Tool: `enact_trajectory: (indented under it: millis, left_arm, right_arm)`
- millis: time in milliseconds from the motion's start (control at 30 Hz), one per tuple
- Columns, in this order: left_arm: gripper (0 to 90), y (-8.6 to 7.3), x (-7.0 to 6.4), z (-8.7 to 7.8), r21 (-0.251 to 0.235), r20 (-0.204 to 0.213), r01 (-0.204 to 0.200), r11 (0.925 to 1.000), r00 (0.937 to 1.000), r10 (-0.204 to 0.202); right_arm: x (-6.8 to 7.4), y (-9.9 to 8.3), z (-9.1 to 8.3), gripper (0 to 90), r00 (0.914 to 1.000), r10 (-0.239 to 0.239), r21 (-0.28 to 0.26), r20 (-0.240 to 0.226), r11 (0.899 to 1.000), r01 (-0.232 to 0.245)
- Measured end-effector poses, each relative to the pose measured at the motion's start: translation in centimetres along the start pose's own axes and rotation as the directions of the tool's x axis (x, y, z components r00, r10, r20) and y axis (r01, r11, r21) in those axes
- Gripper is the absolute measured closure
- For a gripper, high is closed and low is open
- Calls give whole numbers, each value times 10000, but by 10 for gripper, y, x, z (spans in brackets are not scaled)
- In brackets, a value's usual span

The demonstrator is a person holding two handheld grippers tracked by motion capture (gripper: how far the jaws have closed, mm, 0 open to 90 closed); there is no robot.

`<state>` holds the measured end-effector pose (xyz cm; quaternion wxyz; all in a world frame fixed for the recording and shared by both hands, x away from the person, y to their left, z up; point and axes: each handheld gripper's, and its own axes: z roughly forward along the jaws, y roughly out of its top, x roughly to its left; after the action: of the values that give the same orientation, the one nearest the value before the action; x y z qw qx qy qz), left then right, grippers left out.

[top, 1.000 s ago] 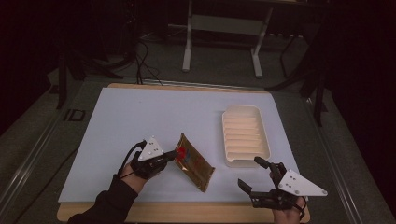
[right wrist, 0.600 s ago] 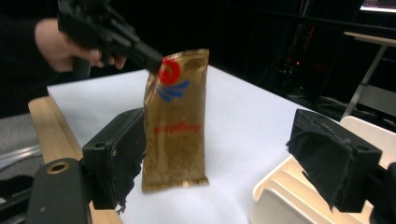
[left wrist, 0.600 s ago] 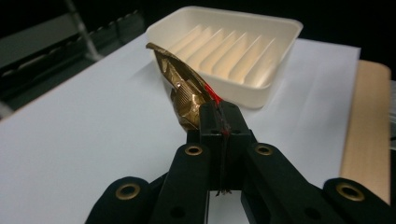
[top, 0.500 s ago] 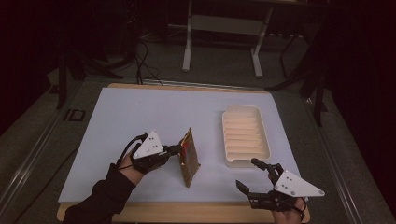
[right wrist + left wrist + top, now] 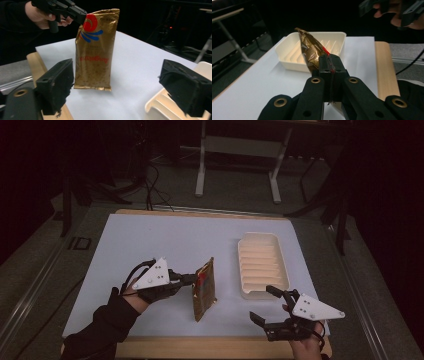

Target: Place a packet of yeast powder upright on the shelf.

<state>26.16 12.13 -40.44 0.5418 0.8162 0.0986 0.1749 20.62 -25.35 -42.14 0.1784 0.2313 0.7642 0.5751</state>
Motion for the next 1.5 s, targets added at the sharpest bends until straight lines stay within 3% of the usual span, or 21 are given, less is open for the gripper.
enact_trajectory:
  millis: [167,400,500,600,633,800,933,967,1033,1100,1167,1233,1267,1300,1333,1367,1433,1500]
  left_arm:
    - [900,8,-3,0,-406,764,-338,9986,9964,368]
    - [900,15,-5,1,-782,1236,-450,9959,9908,545]
    - [900,20,-9,2,-1140,1577,-725,9908,9834,901]
    - [900,23,-10,2,-1306,1770,-726,9888,9796,953]
    - [900,25,-12,2,-1484,1921,-847,9853,9749,1127]
    - [900,31,-15,3,-1590,2192,-1035,9818,9660,1373]
    - [900,34,-19,5,-1724,2582,-1149,9783,9532,1574]
    - [900,35,-21,5,-1726,2564,-1228,9773,9524,1649]
    - [900,36,-23,7,-1728,2683,-1251,9770,9484,1689]
    - [900,36,-24,8,-1760,2706,-1256,9763,9475,1706]
    - [900,37,-25,9,-1802,2641,-1225,9760,9497,1680]
    - [900,38,-26,9,-1829,2603,-1185,9760,9514,1643]
    - [900,38,-26,10,-1810,2669,-1147,9768,9502,1611]
    - [900,38,-27,10,-1790,2693,-1145,9772,9496,1606]
    - [900,38,-28,11,-1756,2593,-1171,9775,9523,1607]
    - [900,38,-29,11,-1744,2626,-1164,9778,9515,1601]
    - [900,37,-30,13,-1644,2631,-1192,9792,9514,1599]
    - [900,35,-29,13,-1584,2583,-1147,9807,9538,1533]
  right_arm:
    - [-3,8,2,108,9983,168,169,-553,9997,-159]
    - [-6,17,13,102,9900,28,463,-1409,9989,38]
    - [-6,22,23,105,9868,36,661,-1619,9978,72]
    - [-7,24,31,126,9802,187,816,-1973,9967,-26]
    - [-7,25,33,130,9773,231,839,-2105,9965,-54]
    - [-4,30,42,140,9654,224,1015,-2598,9948,42]
    - [-5,34,47,166,9501,269,1124,-3107,9936,86]
    - [-5,36,48,167,9477,268,1139,-3181,9934,101]
    - [-6,39,51,201,9364,284,1246,-3497,9921,164]
    - [-5,41,53,221,9342,255,1320,-3557,9910,233]
    - [-5,42,55,252,9255,314,1397,-3775,9899,234]
    - [-6,42,57,325,9133,409,1626,-4052,9863,280]
    - [-6,41,58,369,9132,356,1677,-4059,9852,361]
    - [-6,41,58,424,9067,406,1797,-4197,9829,392]
    - [-6,40,59,447,9000,466,1923,-4333,9804,418]
    - [-6,40,59,495,9003,438,1940,-4331,9799,457]
    - [-7,40,60,587,8883,415,2154,-4574,9743,654]
    - [-7,40,60,661,8843,379,2373,-4655,9678,834]
